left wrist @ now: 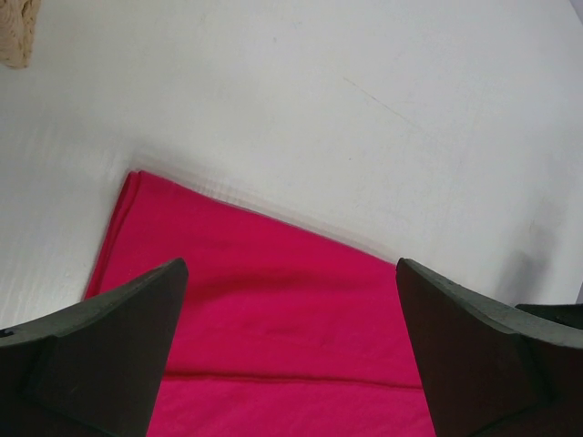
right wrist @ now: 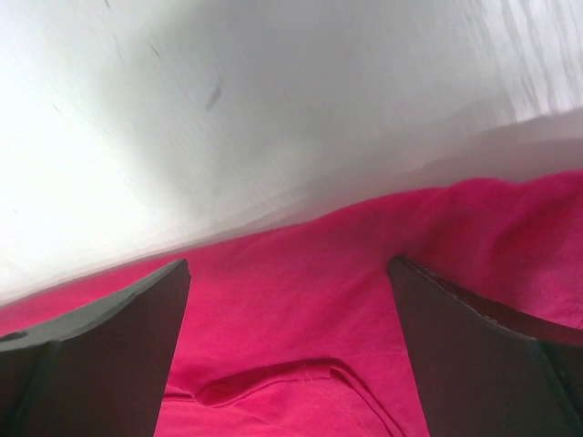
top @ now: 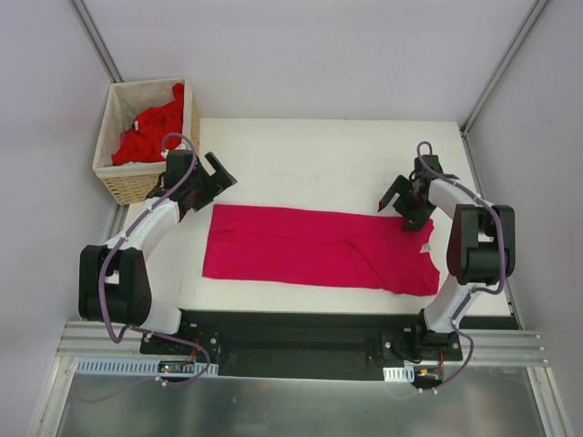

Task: Fold and stack the t-shirts

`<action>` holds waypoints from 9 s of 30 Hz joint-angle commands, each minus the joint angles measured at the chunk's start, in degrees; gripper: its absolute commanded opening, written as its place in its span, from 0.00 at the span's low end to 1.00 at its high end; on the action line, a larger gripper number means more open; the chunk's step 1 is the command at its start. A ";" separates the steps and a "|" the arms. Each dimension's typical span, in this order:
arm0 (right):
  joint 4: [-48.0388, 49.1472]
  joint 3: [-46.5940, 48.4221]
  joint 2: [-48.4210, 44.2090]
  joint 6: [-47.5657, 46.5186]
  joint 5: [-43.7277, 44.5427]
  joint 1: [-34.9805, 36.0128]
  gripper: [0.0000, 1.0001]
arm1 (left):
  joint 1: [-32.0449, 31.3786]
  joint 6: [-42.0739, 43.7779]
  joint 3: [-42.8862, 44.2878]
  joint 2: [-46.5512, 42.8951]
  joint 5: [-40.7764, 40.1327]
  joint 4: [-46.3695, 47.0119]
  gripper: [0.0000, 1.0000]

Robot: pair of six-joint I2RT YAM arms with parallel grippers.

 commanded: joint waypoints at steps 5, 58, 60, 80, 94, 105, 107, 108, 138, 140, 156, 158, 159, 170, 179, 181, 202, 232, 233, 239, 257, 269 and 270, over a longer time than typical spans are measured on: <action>0.82 8.38 9.67 1.41 -1.47 -2.54 0.96 | 1.10 0.90 0.73 -0.30 1.13 -0.34 0.99; -5.78 13.05 4.31 -7.12 4.07 2.21 0.73 | 0.66 3.18 -3.22 -9.35 4.21 -2.53 0.99; -5.69 13.67 4.57 -6.94 4.07 2.04 0.70 | 0.66 3.09 -3.13 -9.27 4.30 -2.44 0.99; -4.46 16.57 11.16 -5.27 2.40 0.63 0.36 | 0.66 3.80 -2.69 -9.27 3.42 -3.50 0.99; -5.95 15.34 7.74 -5.18 3.10 0.63 0.19 | 0.66 3.36 -2.69 -8.83 3.77 -3.50 0.99; -7.09 12.09 3.34 -4.57 3.80 1.94 0.01 | 0.66 2.92 -2.52 -8.56 4.39 -3.50 0.99; -7.27 11.13 1.59 -4.74 3.98 3.25 0.01 | 0.66 2.92 -2.34 -8.12 4.65 -3.50 0.99; -7.36 10.86 0.80 -4.83 4.68 3.79 0.01 | 0.66 2.92 -2.43 -8.04 4.65 -3.50 0.99; -14.20 -4.38 -19.95 -2.98 21.46 22.51 0.97 | -0.04 1.42 -4.36 -9.97 5.62 -3.50 0.99; -15.79 -0.85 -19.34 -4.21 24.27 22.34 0.96 | -0.04 1.34 -4.19 -9.88 5.62 -3.41 0.99; -11.67 19.73 -0.62 -5.18 16.82 6.70 0.98 | -1.18 0.90 -6.29 -14.45 9.75 -3.59 0.99; -10.53 22.53 2.28 -5.36 15.32 5.73 0.99 | -1.27 0.55 -7.87 -15.67 9.66 -3.59 0.99; -10.43 23.42 3.42 -5.27 14.71 4.85 0.99 | -1.36 0.55 -8.66 -15.77 9.66 -3.59 0.99; -11.49 30.02 10.64 -5.80 12.77 -2.18 0.96 | -1.36 0.72 -9.81 -12.96 10.01 -3.50 0.99; -10.08 28.26 10.55 -8.08 11.89 -7.19 0.96 | -1.36 0.63 -9.99 -12.25 10.54 -3.50 0.99; -9.82 28.52 11.25 -8.43 11.63 -7.81 0.96 | -1.36 0.63 -9.99 -12.08 10.54 -3.59 0.99; -2.61 30.80 18.28 -7.82 3.72 -11.68 0.83 | -1.36 1.25 -9.64 -9.97 9.13 -3.94 0.99; -3.13 32.83 19.07 -5.01 4.59 -11.68 0.01 | -1.36 1.25 -9.64 -9.71 9.40 -3.94 0.99; -3.40 33.96 19.60 -5.18 4.77 -11.68 0.01 | -1.36 1.34 -9.64 -9.88 9.40 -3.85 0.99; -4.54 37.04 22.14 -5.18 7.41 -11.77 0.01 | -1.36 1.42 -9.64 -9.70 9.40 -4.03 0.99; -2.52 33.28 12.50 -6.94 10.04 -10.45 0.87 | -1.80 1.51 -9.55 -9.27 9.92 -3.94 0.99; -6.21 13.07 -3.86 -5.19 11.01 -0.35 0.85 | -3.03 1.69 -9.46 -10.32 10.10 -3.94 0.99; -6.21 10.71 -4.21 -5.10 11.27 -0.25 0.84 | -3.11 1.69 -9.46 -10.49 10.19 -3.94 0.99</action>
